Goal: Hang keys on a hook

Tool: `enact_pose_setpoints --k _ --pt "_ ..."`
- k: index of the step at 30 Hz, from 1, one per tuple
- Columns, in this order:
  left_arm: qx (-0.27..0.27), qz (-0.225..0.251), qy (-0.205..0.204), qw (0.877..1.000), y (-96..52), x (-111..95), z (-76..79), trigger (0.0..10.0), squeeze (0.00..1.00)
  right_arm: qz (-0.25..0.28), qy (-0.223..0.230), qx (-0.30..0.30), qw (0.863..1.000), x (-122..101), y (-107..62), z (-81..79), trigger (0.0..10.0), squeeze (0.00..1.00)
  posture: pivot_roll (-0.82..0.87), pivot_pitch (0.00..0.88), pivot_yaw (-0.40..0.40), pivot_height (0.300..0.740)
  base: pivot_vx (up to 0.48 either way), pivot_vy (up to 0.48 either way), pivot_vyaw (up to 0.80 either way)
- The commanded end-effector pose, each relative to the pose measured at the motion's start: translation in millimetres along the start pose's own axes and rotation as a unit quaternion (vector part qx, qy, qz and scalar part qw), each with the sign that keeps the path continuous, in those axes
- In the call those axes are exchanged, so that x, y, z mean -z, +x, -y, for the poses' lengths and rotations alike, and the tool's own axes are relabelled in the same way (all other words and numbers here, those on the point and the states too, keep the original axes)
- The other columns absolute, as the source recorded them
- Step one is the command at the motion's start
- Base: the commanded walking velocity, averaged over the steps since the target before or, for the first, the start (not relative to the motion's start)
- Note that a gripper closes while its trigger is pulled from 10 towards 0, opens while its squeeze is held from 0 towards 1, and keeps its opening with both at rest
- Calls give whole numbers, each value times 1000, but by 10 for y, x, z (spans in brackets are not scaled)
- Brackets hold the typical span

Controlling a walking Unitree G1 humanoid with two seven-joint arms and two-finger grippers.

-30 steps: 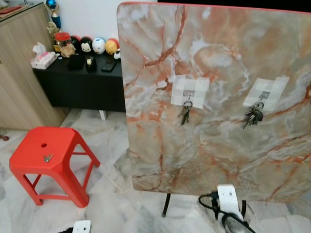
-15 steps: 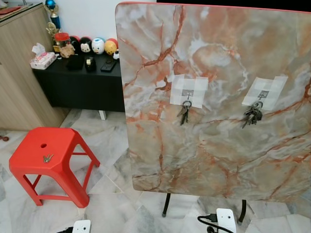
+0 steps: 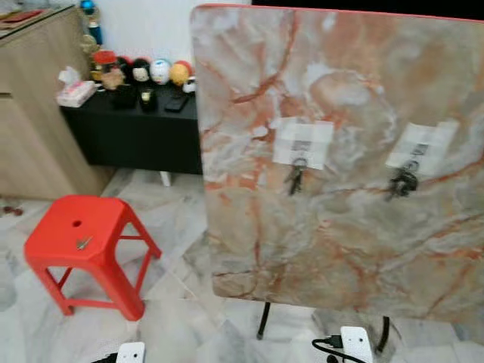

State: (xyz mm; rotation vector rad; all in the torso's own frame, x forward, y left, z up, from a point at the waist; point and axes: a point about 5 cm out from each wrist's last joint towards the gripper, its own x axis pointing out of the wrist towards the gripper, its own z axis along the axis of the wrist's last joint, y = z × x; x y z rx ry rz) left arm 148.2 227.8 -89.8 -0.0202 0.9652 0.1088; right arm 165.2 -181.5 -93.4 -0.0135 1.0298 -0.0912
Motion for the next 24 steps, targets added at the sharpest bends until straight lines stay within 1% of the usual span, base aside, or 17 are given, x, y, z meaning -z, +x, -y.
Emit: enact_pose_setpoints --k 1,12,24 --pt "-3 -14 -2 1000 -11 48 -32 10000 0 0 -4 -11 1000 12 -1 -61 10000 0 16 0 -43 740 0 281 0" --pt "-5 -13 -4 1000 -10 37 -42 10000 0 -2 -5 -10 1000 23 -3 -60 10000 0 20 0 -42 740 0 305 0" --pt "-6 -10 -4 1000 -6 21 -42 10000 0 -3 -2 -8 1000 26 -3 -55 10000 0 23 0 -44 740 0 445 0"
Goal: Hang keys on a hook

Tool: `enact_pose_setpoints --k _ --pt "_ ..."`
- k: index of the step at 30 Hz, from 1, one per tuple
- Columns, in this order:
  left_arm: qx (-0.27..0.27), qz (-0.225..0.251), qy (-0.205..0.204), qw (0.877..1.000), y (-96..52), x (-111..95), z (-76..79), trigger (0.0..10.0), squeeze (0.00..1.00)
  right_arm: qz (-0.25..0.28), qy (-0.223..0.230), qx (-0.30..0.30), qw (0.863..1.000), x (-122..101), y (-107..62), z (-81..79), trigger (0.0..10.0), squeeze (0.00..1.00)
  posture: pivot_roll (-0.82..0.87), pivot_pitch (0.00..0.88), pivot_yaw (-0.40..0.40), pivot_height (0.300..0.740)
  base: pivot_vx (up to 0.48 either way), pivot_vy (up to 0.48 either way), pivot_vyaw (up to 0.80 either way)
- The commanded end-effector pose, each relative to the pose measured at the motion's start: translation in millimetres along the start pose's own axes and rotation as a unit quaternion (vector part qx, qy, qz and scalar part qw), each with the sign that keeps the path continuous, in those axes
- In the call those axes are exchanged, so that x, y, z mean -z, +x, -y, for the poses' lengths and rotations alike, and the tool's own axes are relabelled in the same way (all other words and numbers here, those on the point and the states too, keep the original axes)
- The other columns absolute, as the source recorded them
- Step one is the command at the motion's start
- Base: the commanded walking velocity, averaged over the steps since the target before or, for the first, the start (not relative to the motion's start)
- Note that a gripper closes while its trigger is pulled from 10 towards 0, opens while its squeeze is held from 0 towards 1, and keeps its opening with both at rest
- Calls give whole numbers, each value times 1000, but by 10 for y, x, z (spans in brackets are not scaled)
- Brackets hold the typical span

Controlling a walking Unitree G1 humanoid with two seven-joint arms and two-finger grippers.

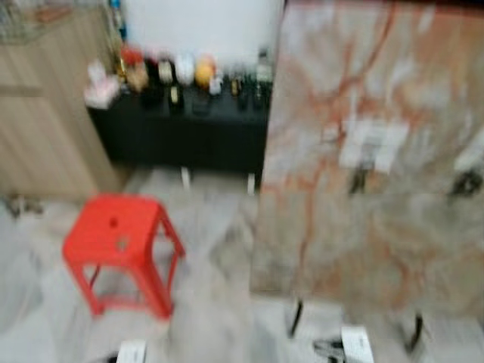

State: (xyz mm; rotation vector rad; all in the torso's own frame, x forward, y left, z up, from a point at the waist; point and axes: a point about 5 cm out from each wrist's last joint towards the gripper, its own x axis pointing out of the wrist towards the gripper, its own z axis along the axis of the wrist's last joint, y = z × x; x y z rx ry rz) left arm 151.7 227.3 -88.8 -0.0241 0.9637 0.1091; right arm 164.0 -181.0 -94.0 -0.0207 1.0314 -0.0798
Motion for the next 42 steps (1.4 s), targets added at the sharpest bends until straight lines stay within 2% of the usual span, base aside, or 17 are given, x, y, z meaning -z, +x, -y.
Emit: enact_pose_setpoints --k 1,42 --pt "-6 -10 -3 1000 -17 52 -51 10000 0 -2 4 -5 1000 9 0 -50 10000 0 22 0 -43 740 0 439 0" --pt "-6 -9 -2 1000 -13 40 -45 10000 0 -7 -15 -7 1000 43 -5 -37 10000 0 29 0 -47 740 0 415 0"
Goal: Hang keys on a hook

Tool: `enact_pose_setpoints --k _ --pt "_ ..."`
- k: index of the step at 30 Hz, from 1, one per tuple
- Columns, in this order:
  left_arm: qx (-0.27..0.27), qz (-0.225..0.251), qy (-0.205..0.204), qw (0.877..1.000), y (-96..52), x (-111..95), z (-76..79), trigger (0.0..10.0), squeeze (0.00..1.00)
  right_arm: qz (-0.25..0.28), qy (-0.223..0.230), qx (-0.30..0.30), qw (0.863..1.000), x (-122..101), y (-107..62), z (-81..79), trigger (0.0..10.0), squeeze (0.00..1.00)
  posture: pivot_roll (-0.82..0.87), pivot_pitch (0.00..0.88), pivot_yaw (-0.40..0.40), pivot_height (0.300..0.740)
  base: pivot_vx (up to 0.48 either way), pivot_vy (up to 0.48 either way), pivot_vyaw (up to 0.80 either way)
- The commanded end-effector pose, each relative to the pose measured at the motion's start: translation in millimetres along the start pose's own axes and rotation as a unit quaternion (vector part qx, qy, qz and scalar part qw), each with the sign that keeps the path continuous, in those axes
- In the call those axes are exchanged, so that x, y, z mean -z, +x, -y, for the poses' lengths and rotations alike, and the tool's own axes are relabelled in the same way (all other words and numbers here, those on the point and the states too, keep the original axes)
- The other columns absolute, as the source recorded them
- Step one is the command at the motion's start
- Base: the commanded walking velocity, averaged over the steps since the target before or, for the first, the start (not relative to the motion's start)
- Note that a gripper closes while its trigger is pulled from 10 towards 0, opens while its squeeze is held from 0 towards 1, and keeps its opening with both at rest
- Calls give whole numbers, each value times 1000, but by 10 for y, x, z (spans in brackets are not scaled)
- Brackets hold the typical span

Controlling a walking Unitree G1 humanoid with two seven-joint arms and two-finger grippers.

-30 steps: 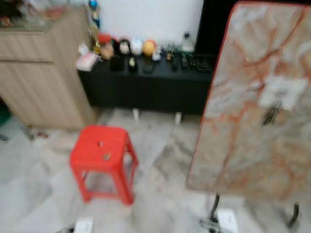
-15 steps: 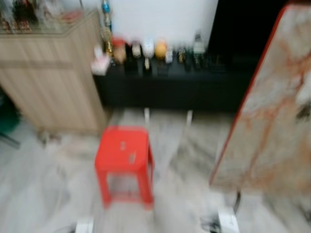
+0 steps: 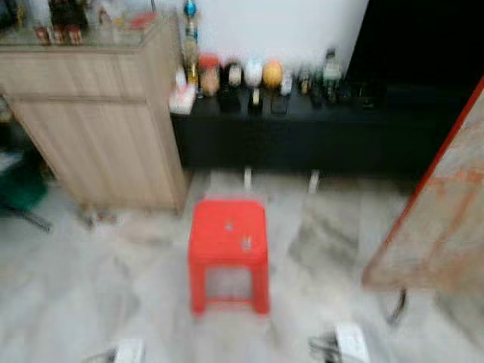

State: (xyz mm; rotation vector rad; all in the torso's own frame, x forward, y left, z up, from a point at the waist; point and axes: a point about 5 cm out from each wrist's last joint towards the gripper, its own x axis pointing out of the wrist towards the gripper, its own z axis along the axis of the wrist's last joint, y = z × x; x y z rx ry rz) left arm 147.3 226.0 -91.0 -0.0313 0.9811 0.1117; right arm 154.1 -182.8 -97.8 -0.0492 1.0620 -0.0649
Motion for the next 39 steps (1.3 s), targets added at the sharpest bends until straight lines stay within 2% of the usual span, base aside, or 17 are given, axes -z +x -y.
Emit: enact_pose_setpoints --k 1,7,23,27,35,39 --pt "-6 0 0 1000 -6 -9 -54 10000 0 8 1 -7 1000 -62 9 -56 10000 0 30 0 -48 740 0 311 0" --pt "-8 0 0 1000 -6 -8 -53 10000 0 8 -7 -10 1000 -65 10 -63 10000 0 31 0 -49 740 0 309 0" --pt "-8 1 8 1000 -8 -3 -53 10000 0 8 -7 -11 1000 -57 8 -72 10000 0 31 0 -49 740 0 0 0" --pt "-16 8 6 1000 -9 -16 -65 10000 0 3 -31 -7 1000 -49 9 -62 10000 0 32 0 -50 740 135 0 0" --pt "-14 5 7 1000 -9 -12 -67 10000 0 7 -34 -14 999 -49 7 -83 10000 0 34 0 -49 740 70 0 0" --pt "-16 4 9 1000 -9 -12 -70 10000 0 8 -23 -17 1000 -43 6 -91 10000 0 34 0 -49 740 278 0 647"
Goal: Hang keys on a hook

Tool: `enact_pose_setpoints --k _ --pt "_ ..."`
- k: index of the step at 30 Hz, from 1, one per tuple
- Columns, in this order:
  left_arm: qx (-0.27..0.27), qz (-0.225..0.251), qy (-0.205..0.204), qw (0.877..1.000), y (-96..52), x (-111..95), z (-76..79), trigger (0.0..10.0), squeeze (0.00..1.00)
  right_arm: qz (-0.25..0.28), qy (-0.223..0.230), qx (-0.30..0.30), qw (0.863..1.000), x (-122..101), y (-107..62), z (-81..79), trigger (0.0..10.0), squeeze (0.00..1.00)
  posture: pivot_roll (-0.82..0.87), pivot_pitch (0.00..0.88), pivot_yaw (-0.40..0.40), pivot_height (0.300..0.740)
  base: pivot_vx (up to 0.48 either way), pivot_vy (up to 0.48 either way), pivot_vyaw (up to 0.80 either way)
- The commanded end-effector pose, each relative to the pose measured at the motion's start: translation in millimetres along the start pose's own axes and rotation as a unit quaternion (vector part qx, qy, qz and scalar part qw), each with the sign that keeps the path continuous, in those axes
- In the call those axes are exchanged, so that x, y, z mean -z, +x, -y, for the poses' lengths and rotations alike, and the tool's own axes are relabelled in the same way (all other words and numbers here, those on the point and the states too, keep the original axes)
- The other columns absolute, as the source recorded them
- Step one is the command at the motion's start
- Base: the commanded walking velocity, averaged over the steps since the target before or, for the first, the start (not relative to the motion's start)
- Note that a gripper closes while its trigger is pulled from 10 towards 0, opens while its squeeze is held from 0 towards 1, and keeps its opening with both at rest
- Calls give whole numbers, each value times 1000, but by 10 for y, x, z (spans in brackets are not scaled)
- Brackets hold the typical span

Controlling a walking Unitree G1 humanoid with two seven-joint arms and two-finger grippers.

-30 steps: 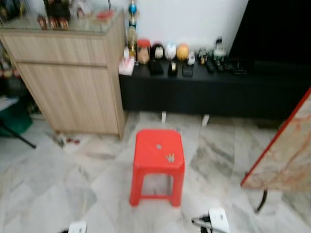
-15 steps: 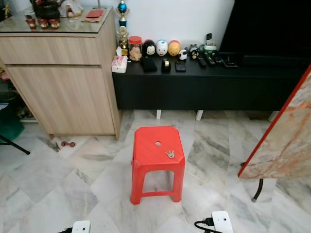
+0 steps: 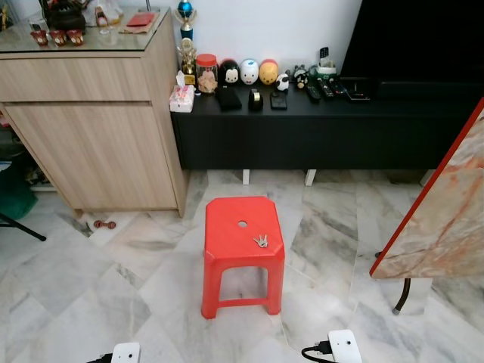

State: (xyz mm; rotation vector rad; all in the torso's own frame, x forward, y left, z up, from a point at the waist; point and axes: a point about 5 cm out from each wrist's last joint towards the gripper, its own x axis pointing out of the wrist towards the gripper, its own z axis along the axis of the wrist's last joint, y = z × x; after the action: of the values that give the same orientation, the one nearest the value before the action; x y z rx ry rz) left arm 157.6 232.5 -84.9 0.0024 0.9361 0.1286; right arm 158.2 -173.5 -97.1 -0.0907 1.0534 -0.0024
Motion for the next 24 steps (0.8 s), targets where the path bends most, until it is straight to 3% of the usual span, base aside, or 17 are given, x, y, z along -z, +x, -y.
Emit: enact_pose_setpoints --k 1,5,24 --pt "-1 -19 0 1000 -26 111 -13 10000 0 1 13 -2 1000 0 -1 2 10000 0 34 0 -49 740 296 0 494" --pt "-3 -20 3 1000 -25 109 -15 10000 0 2 -14 -1 1000 -6 0 6 10000 0 34 0 -50 740 302 0 0" --pt "-1 -19 1 1000 -25 108 -12 10000 0 2 -8 2 1000 1 -1 8 10000 0 35 0 -51 740 308 0 0"
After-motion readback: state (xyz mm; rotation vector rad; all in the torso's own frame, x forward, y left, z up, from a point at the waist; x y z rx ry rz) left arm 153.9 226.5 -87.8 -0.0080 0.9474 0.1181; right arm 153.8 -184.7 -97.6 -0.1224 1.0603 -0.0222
